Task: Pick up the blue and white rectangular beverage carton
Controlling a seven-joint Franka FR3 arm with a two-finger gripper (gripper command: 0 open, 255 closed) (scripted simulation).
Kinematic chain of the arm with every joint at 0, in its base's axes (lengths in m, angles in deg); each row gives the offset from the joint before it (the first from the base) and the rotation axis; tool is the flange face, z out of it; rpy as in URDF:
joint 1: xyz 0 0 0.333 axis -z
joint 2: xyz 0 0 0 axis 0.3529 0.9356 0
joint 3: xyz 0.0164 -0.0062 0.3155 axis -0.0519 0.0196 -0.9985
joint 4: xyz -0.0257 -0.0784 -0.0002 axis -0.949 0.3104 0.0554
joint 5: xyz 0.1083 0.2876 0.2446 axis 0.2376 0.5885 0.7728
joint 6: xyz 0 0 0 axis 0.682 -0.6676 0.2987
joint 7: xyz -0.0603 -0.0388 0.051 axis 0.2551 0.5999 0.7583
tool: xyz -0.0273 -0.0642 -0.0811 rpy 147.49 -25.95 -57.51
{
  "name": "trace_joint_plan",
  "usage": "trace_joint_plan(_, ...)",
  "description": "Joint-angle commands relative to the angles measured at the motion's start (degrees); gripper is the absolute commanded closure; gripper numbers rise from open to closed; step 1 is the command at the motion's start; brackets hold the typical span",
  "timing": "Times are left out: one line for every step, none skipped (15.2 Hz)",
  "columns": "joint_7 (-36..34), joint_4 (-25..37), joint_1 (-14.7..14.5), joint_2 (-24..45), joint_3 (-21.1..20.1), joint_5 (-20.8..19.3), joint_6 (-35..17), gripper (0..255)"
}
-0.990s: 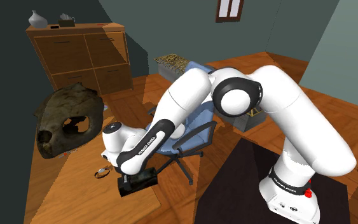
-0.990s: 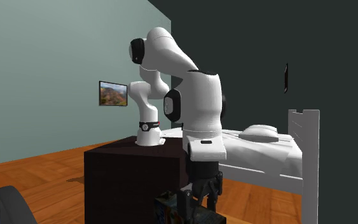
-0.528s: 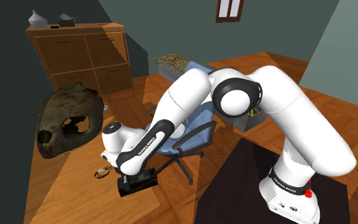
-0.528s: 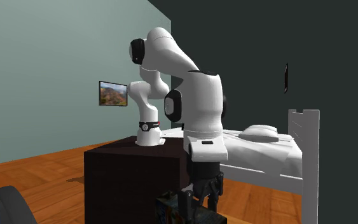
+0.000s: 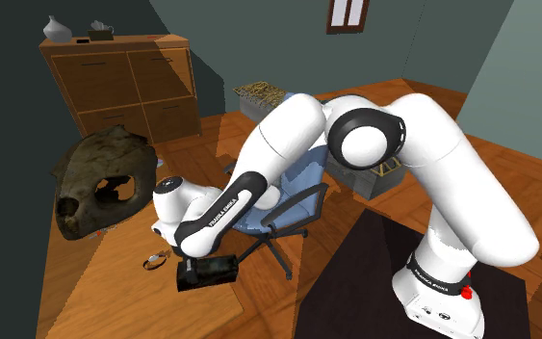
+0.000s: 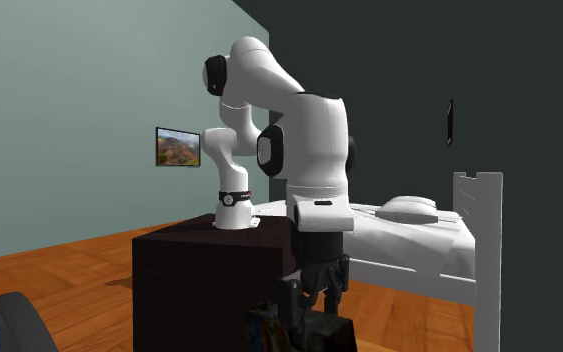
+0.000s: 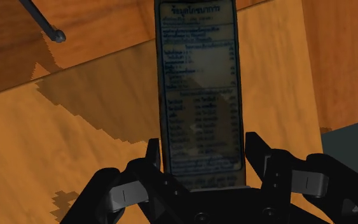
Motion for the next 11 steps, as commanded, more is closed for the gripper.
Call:
trace_joint_plan(0.06,-0.21,0.1,-1.11,-0.15,0.13,0.86,255)
trace_joint_plan(0.1,-0.35,0.16,-1.69,-0.23,0.21,1.29,255)
trace_joint_plan(0.13,-0.51,0.21,-2.28,-0.3,0.28,1.72,255)
trace_joint_plan(0.16,-0.66,0.27,-2.86,-0.38,0.35,2.15,255)
trace_joint_plan(0.2,-0.79,0.32,-3.43,-0.45,0.43,2.59,255)
trace_joint_plan(0.23,-0.91,0.38,-4.0,-0.52,0.51,3.04,255)
trace_joint_plan(0.27,-1.02,0.43,-4.56,-0.6,0.58,3.49,255)
trace_joint_plan(0.3,-1.11,0.48,-5.11,-0.67,0.66,3.95,255)
trace_joint_plan(0.34,-1.19,0.54,-5.66,-0.74,0.74,4.42,255)
trace_joint_plan(0.35,-1.22,0.54,-5.75,-0.75,0.75,4.48,255)
trace_joint_plan(0.35,-1.21,0.54,-5.74,-0.75,0.75,4.49,255)
